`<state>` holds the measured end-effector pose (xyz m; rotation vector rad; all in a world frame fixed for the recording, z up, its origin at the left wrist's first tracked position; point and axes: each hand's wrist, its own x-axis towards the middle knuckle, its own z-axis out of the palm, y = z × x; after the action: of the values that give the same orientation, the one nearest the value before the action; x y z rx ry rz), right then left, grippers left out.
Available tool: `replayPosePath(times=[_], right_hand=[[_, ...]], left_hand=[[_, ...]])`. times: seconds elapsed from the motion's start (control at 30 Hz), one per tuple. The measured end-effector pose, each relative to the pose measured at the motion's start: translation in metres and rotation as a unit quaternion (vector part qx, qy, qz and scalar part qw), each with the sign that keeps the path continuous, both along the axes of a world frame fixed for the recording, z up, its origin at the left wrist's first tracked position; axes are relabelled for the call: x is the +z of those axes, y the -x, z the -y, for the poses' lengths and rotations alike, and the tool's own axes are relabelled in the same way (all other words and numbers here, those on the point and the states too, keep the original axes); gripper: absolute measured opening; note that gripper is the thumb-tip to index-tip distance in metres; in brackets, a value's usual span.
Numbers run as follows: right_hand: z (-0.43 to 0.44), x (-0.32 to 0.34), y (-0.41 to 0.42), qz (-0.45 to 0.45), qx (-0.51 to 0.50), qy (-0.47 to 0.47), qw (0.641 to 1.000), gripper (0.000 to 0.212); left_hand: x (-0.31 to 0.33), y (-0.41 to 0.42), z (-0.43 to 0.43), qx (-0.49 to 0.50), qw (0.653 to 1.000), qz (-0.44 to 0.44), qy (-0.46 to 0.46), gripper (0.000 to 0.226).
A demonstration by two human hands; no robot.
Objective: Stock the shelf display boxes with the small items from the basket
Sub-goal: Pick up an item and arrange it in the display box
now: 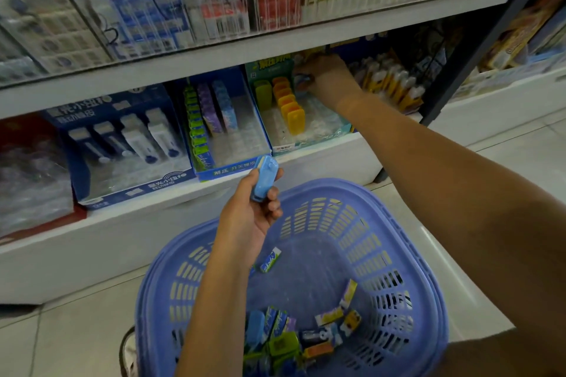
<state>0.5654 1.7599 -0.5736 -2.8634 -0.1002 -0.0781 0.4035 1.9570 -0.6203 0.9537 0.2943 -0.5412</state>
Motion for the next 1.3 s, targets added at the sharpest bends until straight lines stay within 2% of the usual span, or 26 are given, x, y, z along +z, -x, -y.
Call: replayPosePath(times=[0.17,0.23,0.37,0.47,0.53,0.63,0.77,0.93,1.03,1.07,1.1,1.17,1.23,1.3], right_hand=[[0.003,0.001,0.0,0.026,-0.008,-0.069,0.997,0.029],[-0.001,0.0,-0.007,0.017,-0.053,-0.136,0.989,0.028],[0.002,-0.01,-0.024,0.008,-0.158,-0.161,0.974,0.032],[-0.001,-0.01,-0.029,0.018,-0.167,-0.143,0.975,0.028],[-0.006,-0.006,-0.032,0.007,-0.146,-0.091,0.985,0.021],[-0.01,0.002,-0.038,-0.012,-0.129,-0.038,0.991,0.036],[-0.011,0.004,-0.04,-0.033,-0.123,-0.028,0.991,0.044],[-0.014,-0.002,-0.023,0.016,-0.15,-0.034,0.988,0.034],[-0.015,0.002,0.008,0.052,-0.179,-0.1,0.977,0.036],[-0.015,0.004,0.025,0.047,-0.168,-0.157,0.972,0.033],[-0.017,0.008,0.045,0.012,-0.14,-0.246,0.959,0.028],[-0.022,0.019,0.093,-0.138,-0.029,-0.414,0.899,0.019],[-0.028,0.023,0.127,-0.251,0.077,-0.447,0.855,0.016],[-0.034,0.019,0.142,-0.259,0.111,-0.449,0.848,0.017]], left_hand=[[-0.001,-0.001,0.003,-0.005,1.0,-0.006,0.011,0.042],[-0.002,-0.001,0.003,-0.004,1.0,-0.007,0.018,0.042],[-0.003,-0.003,0.002,-0.006,1.0,-0.009,0.024,0.043],[-0.004,-0.003,-0.001,-0.004,1.0,-0.005,0.022,0.043],[-0.004,-0.003,-0.001,-0.007,1.0,-0.006,0.02,0.042],[-0.002,-0.004,0.0,-0.008,1.0,-0.007,0.021,0.041],[0.003,-0.002,-0.002,-0.024,0.999,0.003,0.026,0.041],[0.011,0.006,-0.006,-0.012,1.0,0.026,0.006,0.036],[0.014,0.009,-0.009,0.0,0.999,0.039,0.002,0.033],[0.015,0.01,-0.01,0.002,0.999,0.039,0.005,0.033],[0.016,0.011,-0.009,0.003,0.999,0.038,0.01,0.033],[0.018,0.011,-0.006,0.01,0.999,0.037,0.02,0.033],[0.019,0.011,-0.001,0.013,0.999,0.045,0.017,0.032],[0.02,0.013,0.003,0.005,0.998,0.064,0.009,0.033]])
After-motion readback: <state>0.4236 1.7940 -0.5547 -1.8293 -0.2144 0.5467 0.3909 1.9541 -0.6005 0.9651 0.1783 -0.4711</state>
